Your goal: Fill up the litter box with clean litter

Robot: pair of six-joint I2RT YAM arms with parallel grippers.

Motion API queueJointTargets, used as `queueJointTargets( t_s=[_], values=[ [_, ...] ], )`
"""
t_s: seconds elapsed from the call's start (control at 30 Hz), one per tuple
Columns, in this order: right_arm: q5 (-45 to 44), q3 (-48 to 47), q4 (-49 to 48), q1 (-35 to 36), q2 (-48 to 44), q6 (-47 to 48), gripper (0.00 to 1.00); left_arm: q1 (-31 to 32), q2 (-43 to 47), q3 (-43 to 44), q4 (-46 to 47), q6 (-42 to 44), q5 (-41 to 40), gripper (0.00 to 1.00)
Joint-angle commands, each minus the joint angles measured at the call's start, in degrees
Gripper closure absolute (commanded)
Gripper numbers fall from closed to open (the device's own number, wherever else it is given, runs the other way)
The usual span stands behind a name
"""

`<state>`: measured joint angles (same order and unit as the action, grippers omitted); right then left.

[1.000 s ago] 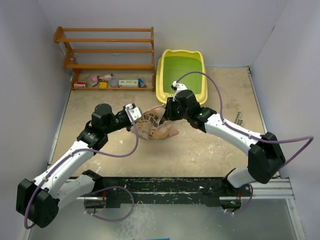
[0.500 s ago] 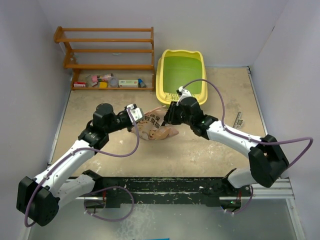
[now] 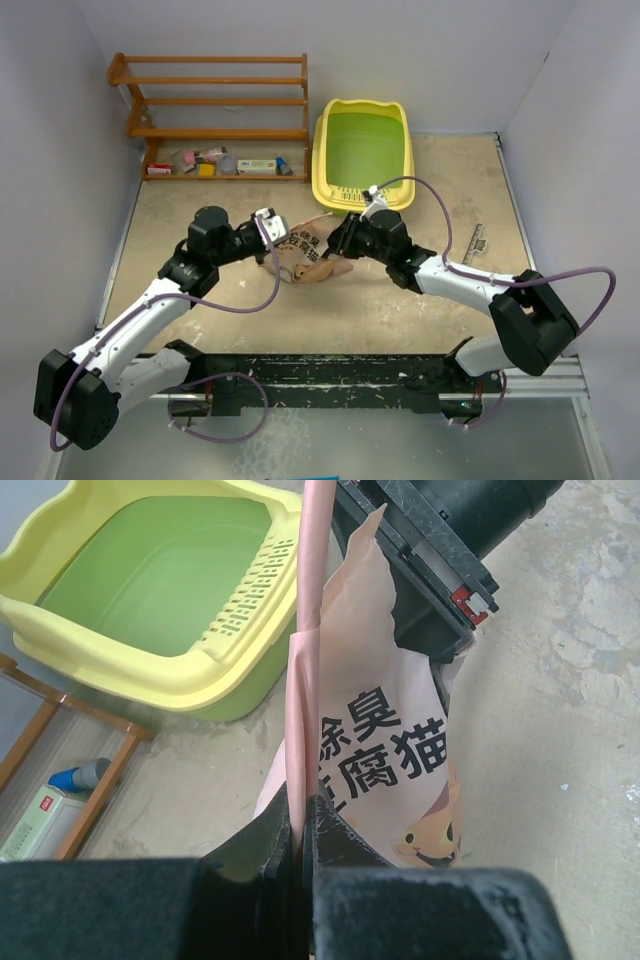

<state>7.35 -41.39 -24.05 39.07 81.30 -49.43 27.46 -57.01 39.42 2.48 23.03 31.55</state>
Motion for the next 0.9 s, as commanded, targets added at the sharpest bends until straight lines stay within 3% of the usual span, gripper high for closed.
queueJointTargets(
  t_s=[0.0,0.4,0.87],
  values=[
    [11.55,1.24,-11.71,1.37,0.5,-8.83,1.0,0.18,-0.4,1.34,1.21,-1.08,0.58,1.0],
    [10.91,8.34,-26.07,-0.85,-1.31,-13.79,1.0,0.2,-0.25,1.36,1.22,-0.92,-0.24,1.0],
    [10.01,12.17,-22.15,-4.95,-10.3,-13.69,1.0,0.15,1.05,1.01,1.91,-1.32,-1.26,0.98]
  ],
)
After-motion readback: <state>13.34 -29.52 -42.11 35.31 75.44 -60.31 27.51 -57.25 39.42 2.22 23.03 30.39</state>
